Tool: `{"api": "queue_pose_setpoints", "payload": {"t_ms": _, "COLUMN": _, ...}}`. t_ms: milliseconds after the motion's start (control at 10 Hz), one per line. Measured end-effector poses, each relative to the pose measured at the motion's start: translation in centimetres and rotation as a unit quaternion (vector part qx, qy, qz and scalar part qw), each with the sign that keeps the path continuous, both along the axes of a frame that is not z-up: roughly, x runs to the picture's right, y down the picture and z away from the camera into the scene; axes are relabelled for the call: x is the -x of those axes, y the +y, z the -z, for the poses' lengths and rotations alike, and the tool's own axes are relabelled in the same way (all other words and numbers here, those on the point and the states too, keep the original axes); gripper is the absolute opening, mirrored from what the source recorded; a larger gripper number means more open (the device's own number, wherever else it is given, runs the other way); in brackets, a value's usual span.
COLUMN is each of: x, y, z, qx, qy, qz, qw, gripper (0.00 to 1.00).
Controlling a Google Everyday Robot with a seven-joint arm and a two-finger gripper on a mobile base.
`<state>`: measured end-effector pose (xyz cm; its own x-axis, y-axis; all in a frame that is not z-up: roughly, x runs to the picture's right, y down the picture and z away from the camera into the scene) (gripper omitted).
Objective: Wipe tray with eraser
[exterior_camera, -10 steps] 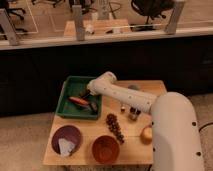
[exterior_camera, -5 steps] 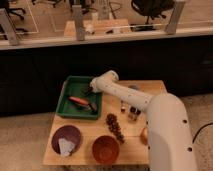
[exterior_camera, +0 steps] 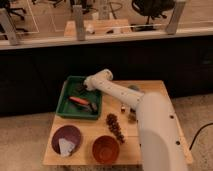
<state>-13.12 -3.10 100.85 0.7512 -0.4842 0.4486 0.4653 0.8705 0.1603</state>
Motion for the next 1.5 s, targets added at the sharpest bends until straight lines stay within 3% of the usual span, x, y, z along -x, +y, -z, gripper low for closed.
{"api": "queue_pose_setpoints", "payload": {"t_ms": 300, "x": 1.6, "y": 0.7, "z": 0.9, "qx": 0.000, "qy": -0.017, "qz": 0.011, "qw": 0.9998, "gripper": 0.15}}
{"api": "queue_pose_setpoints", "payload": {"t_ms": 900, "x": -1.8, "y": 2.8, "z": 4.0, "qx": 0.005, "qy": -0.001, "qz": 0.018, "qw": 0.9998, "gripper": 0.15}}
{"api": "queue_pose_setpoints", "payload": {"t_ms": 1200, "x": -3.8, "y": 3.0, "z": 3.7, "qx": 0.008, "qy": 0.017, "qz": 0.014, "qw": 0.9997, "gripper": 0.15}}
{"api": "queue_pose_setpoints", "payload": {"t_ms": 1500, "x": -5.4, "y": 1.8, "z": 1.8, "qx": 0.008, "qy": 0.031, "qz": 0.005, "qw": 0.9995, "gripper": 0.15}}
